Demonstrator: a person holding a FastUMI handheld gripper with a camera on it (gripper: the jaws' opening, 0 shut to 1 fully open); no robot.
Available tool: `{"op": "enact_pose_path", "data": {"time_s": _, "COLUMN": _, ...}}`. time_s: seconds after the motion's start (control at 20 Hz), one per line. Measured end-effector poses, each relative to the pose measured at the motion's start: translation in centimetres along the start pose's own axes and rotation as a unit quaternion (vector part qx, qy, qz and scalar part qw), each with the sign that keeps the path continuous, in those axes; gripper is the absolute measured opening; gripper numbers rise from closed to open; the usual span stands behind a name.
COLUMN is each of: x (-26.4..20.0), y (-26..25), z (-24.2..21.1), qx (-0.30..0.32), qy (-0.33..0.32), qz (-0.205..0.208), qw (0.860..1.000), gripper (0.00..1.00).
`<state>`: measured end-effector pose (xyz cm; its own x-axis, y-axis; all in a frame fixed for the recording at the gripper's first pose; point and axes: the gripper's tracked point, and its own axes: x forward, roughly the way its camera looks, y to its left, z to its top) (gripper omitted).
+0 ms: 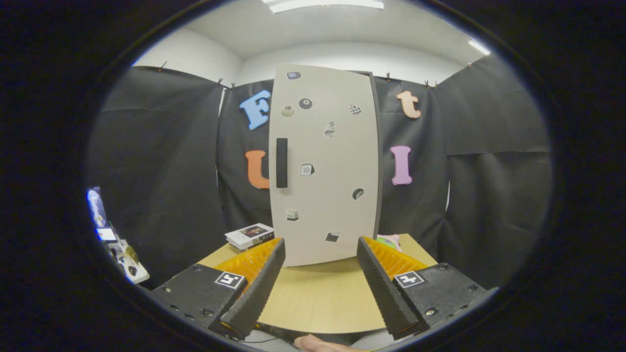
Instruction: Open the shoe cabinet door, grab the shoes and put them into the shoe cabinet, then close the shoe cabinet door.
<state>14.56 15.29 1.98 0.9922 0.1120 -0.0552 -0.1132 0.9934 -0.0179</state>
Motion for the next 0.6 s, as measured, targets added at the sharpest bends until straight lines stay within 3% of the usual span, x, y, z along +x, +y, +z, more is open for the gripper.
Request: {"op": "enact_pose_path", "data": {"time_s": 0.6, "x": -2.8, "y": -4.6, "z": 0.5, "qx": -0.025, "qy": -0.02, "qz": -0.043, "qw": 0.999, "gripper": 0.96}}
